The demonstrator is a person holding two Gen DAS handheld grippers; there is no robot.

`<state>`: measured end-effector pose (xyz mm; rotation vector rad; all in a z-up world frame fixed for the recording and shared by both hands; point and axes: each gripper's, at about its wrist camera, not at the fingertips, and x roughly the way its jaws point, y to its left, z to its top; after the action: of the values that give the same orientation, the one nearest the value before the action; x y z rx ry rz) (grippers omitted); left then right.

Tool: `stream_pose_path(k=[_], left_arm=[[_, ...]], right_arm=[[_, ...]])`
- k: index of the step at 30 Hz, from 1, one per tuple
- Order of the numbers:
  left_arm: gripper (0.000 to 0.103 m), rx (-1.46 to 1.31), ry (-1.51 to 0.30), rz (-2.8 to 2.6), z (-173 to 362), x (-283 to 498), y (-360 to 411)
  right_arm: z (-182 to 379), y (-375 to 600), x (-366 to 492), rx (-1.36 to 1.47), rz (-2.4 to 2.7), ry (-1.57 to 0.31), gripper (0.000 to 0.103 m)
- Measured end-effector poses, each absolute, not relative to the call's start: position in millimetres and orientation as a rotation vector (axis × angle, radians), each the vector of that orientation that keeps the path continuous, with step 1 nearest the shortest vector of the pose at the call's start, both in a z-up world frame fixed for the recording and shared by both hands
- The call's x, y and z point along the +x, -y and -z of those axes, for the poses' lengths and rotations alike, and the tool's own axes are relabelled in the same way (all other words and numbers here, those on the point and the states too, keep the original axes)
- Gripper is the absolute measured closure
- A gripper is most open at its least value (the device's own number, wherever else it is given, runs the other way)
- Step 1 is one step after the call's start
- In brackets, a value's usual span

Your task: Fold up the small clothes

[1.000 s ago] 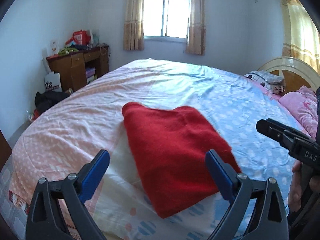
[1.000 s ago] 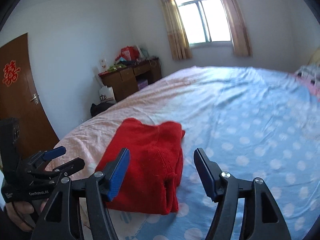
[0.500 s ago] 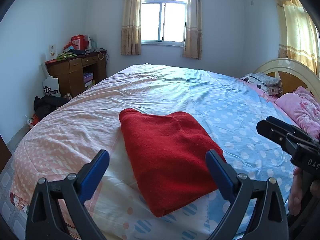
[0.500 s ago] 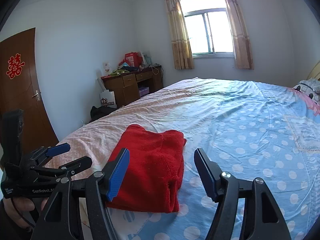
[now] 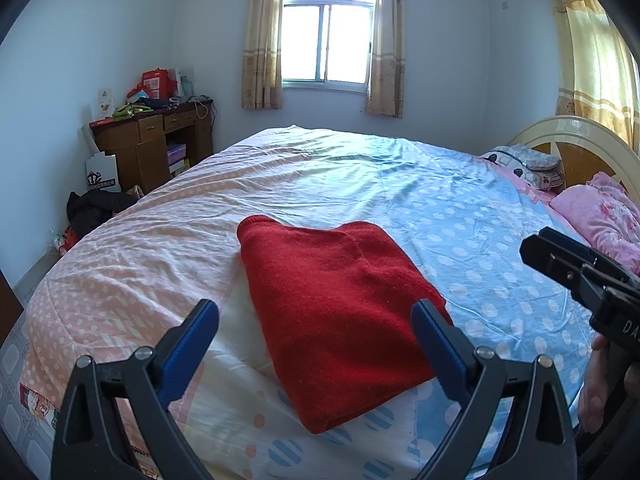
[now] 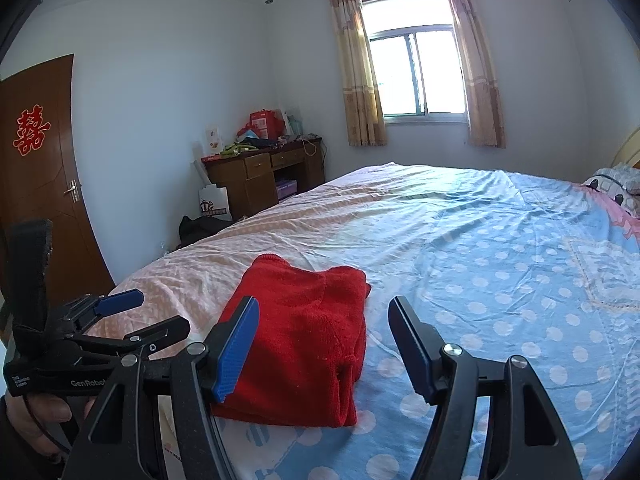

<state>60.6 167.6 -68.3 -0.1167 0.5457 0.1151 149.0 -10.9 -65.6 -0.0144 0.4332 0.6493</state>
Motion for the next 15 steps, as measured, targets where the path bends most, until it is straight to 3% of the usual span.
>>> stream_pose_path(k=[15], left_arm=[[0.0, -0.108, -0.525, -0.121, 63, 58, -162]], right_arm=[[54, 12, 134, -0.02, -0.646, -0.358, 0.035]])
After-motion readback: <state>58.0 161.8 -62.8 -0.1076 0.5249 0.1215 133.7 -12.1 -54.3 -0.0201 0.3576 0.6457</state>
